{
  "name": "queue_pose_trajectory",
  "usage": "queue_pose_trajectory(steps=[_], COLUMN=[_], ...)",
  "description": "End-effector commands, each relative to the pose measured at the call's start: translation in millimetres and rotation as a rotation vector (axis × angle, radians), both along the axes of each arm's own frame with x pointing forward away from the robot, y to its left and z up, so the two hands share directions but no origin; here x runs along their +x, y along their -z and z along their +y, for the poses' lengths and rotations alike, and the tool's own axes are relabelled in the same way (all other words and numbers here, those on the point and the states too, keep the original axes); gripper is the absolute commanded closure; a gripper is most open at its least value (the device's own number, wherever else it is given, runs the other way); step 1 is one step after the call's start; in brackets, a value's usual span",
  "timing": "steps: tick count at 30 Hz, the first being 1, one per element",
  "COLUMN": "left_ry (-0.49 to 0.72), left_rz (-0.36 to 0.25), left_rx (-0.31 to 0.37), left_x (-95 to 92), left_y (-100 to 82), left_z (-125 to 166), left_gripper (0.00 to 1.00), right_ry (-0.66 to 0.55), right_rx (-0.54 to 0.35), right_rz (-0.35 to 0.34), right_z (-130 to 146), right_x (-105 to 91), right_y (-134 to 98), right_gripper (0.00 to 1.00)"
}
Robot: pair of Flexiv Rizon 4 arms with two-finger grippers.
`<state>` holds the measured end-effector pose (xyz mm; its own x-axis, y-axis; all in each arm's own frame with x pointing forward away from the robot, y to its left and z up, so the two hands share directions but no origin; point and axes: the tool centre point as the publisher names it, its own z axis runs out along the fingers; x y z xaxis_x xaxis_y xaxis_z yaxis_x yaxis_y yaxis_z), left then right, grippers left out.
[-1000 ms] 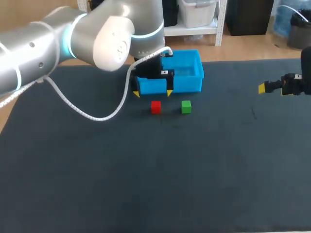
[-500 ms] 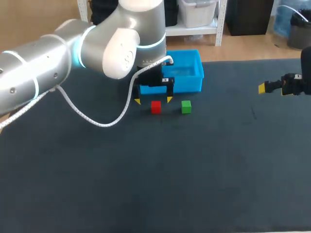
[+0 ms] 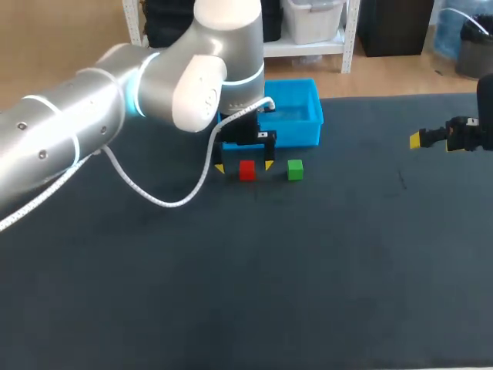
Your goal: Use the left arm to pick the red cube and place it into the blue plastic box first, then use the right arm to grasp the green cube and put it into the same blue plastic box after the first action is fully finished.
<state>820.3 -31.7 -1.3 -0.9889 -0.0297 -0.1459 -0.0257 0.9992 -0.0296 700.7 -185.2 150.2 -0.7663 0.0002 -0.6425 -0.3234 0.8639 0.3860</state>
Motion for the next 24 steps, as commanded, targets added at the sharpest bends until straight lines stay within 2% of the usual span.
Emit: queue_pose_trajectory(steps=[1, 4, 6, 7, 8, 24], left_ry=[0.003, 0.006, 0.010, 0.011, 0.013, 0.024], left_rz=[0.009, 0.007, 0.003, 0.003, 0.001, 0.001], left_rx=[0.003, 0.001, 0.003, 0.003, 0.003, 0.009], left_x=[7.1, 7.6, 7.8, 7.8, 7.8, -0.2], left_y=[1.8, 2.2, 2.5, 2.8, 3.2, 3.7], left_z=[-2.3, -2.2, -2.1, -1.9, -1.6, 3.0], left_gripper=[0.00, 0.00, 0.64, 0.71, 1.00, 1.00], right_ry=[0.000, 0.000, 0.000, 0.000, 0.000, 0.000], right_rx=[-0.001, -0.001, -0.001, -0.001, -0.001, -0.001], right_rz=[0.000, 0.000, 0.000, 0.000, 0.000, 0.000], right_z=[-0.1, -0.1, -0.1, -0.1, -0.1, -0.1], right_x=[-0.3, -0.3, -0.3, -0.3, -0.3, -0.3], right_y=[0.2, 0.2, 0.2, 0.2, 0.2, 0.2], right_gripper=[0.00, 0.00, 0.00, 0.00, 0.00, 0.00])
